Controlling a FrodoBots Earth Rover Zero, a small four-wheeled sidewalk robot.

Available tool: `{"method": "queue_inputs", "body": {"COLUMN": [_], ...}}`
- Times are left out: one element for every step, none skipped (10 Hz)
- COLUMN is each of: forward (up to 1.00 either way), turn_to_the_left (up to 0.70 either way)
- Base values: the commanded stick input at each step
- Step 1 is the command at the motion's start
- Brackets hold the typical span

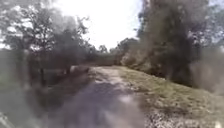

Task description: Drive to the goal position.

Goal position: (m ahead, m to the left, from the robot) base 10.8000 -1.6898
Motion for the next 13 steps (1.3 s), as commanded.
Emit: {"method": "queue_inputs", "body": {"forward": [0.85,0.85,0.85,0.85,0.85,0.85,0.85,0.85,0.85,0.85,0.85,0.85,0.85], "turn_to_the_left": [0.00,0.00,0.00,0.00,0.00,0.00,0.00,0.00,0.00,0.00,0.00,0.00,0.00]}}
